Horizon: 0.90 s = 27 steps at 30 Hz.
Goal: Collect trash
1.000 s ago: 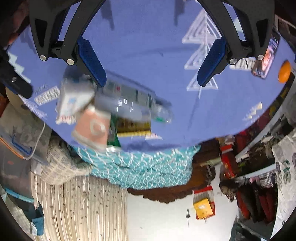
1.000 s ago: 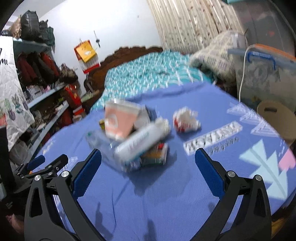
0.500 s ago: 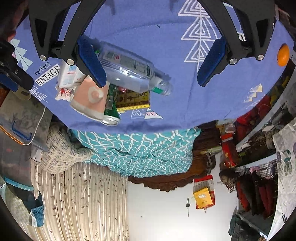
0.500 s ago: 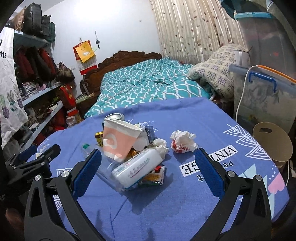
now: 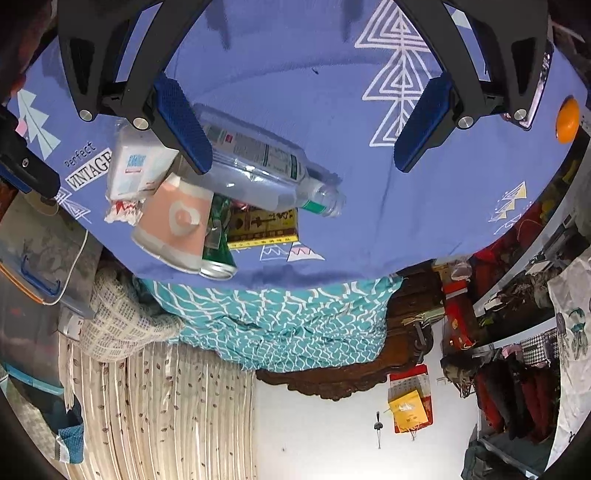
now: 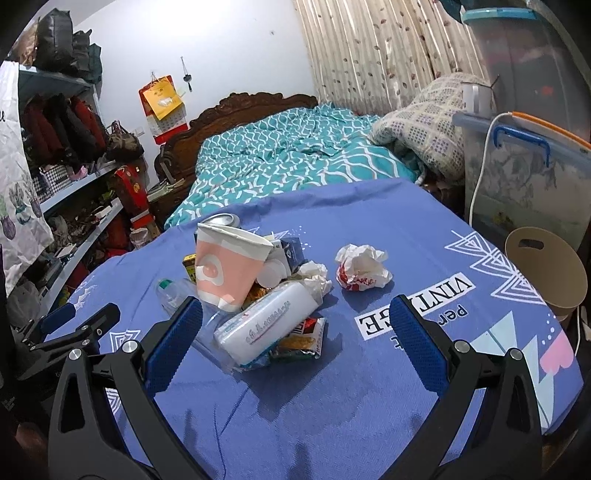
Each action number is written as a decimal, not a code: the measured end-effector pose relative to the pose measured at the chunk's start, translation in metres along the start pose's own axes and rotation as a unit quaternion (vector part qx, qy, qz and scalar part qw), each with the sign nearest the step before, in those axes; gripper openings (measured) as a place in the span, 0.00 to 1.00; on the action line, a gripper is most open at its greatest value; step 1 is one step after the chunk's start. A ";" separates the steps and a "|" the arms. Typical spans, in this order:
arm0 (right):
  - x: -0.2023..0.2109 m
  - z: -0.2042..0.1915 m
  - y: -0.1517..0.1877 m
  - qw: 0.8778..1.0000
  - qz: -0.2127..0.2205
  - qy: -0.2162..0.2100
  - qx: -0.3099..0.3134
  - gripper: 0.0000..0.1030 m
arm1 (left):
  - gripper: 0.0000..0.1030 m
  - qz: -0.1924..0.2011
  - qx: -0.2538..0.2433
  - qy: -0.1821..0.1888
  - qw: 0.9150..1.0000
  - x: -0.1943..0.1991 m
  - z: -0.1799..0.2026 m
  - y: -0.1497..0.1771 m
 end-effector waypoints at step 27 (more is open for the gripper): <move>-0.016 -0.002 0.022 0.999 -0.039 -0.013 -0.001 0.86 | 0.91 -0.051 0.000 -0.002 0.999 -0.025 -0.007 0.025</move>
Point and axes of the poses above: each gripper's, at about its wrist camera, not at the fingertips, and x roughly against the way its jaws point, z to its right, y to its underside, the point moved 7 cm from there along -x, roughly the way its jaws point, and after that the axes turned 9 degrees about y, right-handed, at the moved point
